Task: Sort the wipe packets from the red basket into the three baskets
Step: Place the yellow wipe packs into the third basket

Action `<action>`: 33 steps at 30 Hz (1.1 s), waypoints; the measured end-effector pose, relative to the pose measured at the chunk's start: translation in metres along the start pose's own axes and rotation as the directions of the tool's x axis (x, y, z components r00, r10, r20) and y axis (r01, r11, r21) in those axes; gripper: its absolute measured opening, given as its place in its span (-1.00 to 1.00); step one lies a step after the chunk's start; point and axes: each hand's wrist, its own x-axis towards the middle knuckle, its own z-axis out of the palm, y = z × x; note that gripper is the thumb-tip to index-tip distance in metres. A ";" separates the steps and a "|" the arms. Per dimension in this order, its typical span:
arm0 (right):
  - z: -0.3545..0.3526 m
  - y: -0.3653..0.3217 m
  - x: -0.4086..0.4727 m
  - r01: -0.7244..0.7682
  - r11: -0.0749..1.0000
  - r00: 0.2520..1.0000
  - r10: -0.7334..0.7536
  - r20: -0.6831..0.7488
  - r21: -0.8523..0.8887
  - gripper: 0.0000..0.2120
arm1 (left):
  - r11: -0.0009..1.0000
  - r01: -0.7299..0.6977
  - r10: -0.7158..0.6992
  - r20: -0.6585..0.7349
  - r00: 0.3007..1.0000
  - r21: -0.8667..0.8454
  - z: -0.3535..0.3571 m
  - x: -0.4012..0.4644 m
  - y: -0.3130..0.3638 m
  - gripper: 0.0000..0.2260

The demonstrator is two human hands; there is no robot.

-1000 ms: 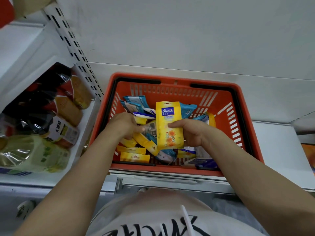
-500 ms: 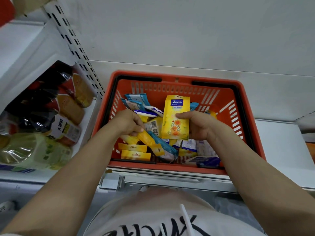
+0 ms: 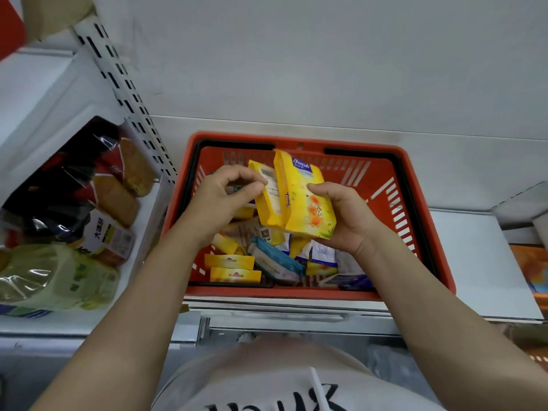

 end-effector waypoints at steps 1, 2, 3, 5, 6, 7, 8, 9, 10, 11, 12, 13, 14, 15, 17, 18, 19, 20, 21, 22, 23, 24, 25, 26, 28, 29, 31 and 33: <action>0.002 0.002 -0.001 0.045 0.999 0.999 -0.045 0.002 -0.004 -0.58 | 0.995 0.077 -0.078 -0.014 0.997 -0.071 0.001 0.000 0.000 -0.85; 0.006 0.004 -0.003 0.077 0.997 0.997 -0.077 0.000 -0.026 -0.58 | 0.979 0.148 -0.155 -0.038 0.987 -0.143 0.003 0.000 0.000 -0.74; 0.010 0.007 -0.005 0.095 0.994 0.996 -0.095 -0.002 -0.049 -0.58 | 0.965 0.190 -0.208 -0.085 0.975 -0.182 0.004 0.002 0.000 -0.60; 0.017 0.014 -0.009 0.117 0.991 0.993 -0.116 0.015 -0.065 -0.60 | 0.963 0.214 -0.242 -0.178 0.954 -0.163 0.005 0.005 0.003 -0.37; 0.019 0.017 -0.011 0.130 0.990 0.991 -0.129 0.027 -0.055 -0.61 | 0.966 0.224 -0.248 -0.205 0.947 -0.131 0.005 0.007 0.003 -0.30; 0.021 0.019 -0.014 0.145 0.988 0.989 -0.143 0.037 -0.046 -0.62 | 0.965 0.240 -0.257 -0.213 0.943 -0.105 0.005 0.008 0.003 -0.26; 0.023 0.021 -0.017 0.162 0.986 0.986 -0.161 0.036 -0.048 -0.62 | 0.962 0.255 -0.270 -0.201 0.942 -0.095 0.006 0.009 0.004 -0.26; 0.024 0.022 -0.020 0.179 0.982 0.984 -0.178 0.025 -0.061 -0.61 | 0.958 0.268 -0.282 -0.176 0.943 -0.098 0.007 0.010 0.005 -0.29; 0.026 0.024 -0.024 0.192 0.979 0.981 -0.193 0.004 -0.074 -0.59 | 0.956 0.269 -0.285 -0.149 0.947 -0.117 0.009 0.010 0.007 -0.37; 0.028 0.025 -0.028 0.203 0.977 0.979 -0.205 -0.023 -0.067 -0.57 | 0.954 0.259 -0.279 -0.129 0.952 -0.151 0.013 0.009 0.009 -0.47; 0.031 0.026 -0.032 0.219 0.975 0.973 -0.221 -0.058 -0.042 -0.56 | 0.949 0.246 -0.273 -0.128 0.953 -0.197 0.017 0.009 0.010 -0.55; 0.031 0.026 -0.036 0.252 0.968 0.963 -0.251 -0.096 -0.004 -0.57 | 0.941 0.232 -0.272 -0.141 0.952 -0.247 0.021 0.008 0.011 -0.61; 0.031 0.027 -0.040 0.297 0.954 0.948 -0.290 -0.131 0.038 -0.57 | 0.928 0.225 -0.281 -0.160 0.946 -0.296 0.025 0.007 0.012 -0.64; 0.029 0.028 -0.046 0.345 0.936 0.929 -0.330 -0.165 0.072 -0.58 | 0.914 0.218 -0.289 -0.172 0.942 -0.343 0.029 0.006 0.014 -0.66; 0.026 0.031 -0.060 0.423 0.900 0.892 -0.394 -0.221 0.102 -0.59 | 0.887 0.192 -0.284 -0.167 0.944 -0.419 0.039 0.003 0.016 -0.70; 0.024 0.033 -0.069 0.448 0.888 0.878 -0.415 -0.237 0.103 -0.61 | 0.878 0.172 -0.268 -0.161 0.950 -0.446 0.045 0.000 0.018 -0.71; 0.022 0.035 -0.079 0.465 0.880 0.869 -0.432 -0.243 0.100 -0.62 | 0.875 0.147 -0.243 -0.156 0.957 -0.461 0.050 -0.005 0.020 -0.72; 0.021 0.038 -0.089 0.473 0.876 0.865 -0.441 -0.239 0.096 -0.64 | 0.873 0.120 -0.214 -0.150 0.965 -0.474 0.055 -0.011 0.024 -0.72; 0.021 0.040 -0.101 0.475 0.876 0.865 -0.445 -0.233 0.089 -0.65 | 0.873 0.098 -0.185 -0.138 0.973 -0.478 0.060 -0.017 0.028 -0.72; 0.021 0.043 -0.112 0.473 0.877 0.865 -0.446 -0.229 0.079 -0.67 | 0.876 0.082 -0.158 -0.123 0.980 -0.476 0.065 -0.024 0.033 -0.73; 0.021 0.046 -0.124 0.473 0.878 0.864 -0.448 -0.229 0.066 -0.68 | 0.882 0.067 -0.130 -0.104 0.986 -0.466 0.070 -0.031 0.038 -0.74; 0.021 0.049 -0.135 0.474 0.879 0.861 -0.450 -0.236 0.055 -0.68 | 0.888 0.055 -0.106 -0.086 0.991 -0.456 0.076 -0.038 0.044 -0.76; 0.020 0.052 -0.147 0.478 0.877 0.856 -0.455 -0.244 0.042 -0.66 | 0.894 0.041 -0.082 -0.072 0.994 -0.446 0.083 -0.046 0.049 -0.79; 0.018 0.057 -0.160 0.485 0.874 0.849 -0.463 -0.254 0.029 -0.61 | 0.897 0.023 -0.054 -0.059 0.997 -0.442 0.091 -0.054 0.056 -0.82; 0.010 0.068 -0.190 0.515 0.857 0.822 -0.493 -0.283 0.002 -0.57 | 0.899 0.002 -0.008 -0.011 1.000 -0.438 0.113 -0.074 0.069 -0.85; 0.003 0.075 -0.208 0.535 0.845 0.806 -0.512 -0.297 -0.005 -0.58 | 0.902 0.003 0.007 0.023 1.000 -0.433 0.127 -0.088 0.075 -0.87; -0.015 0.092 -0.251 0.578 0.816 0.768 -0.552 -0.325 -0.020 -0.63 | 0.920 -0.021 0.059 0.083 0.995 -0.392 0.159 -0.118 0.084 -0.91; -0.036 0.112 -0.298 0.621 0.782 0.719 -0.591 -0.365 -0.042 -0.67 | 0.940 -0.041 0.096 0.146 0.985 -0.339 0.196 -0.152 0.092 -0.92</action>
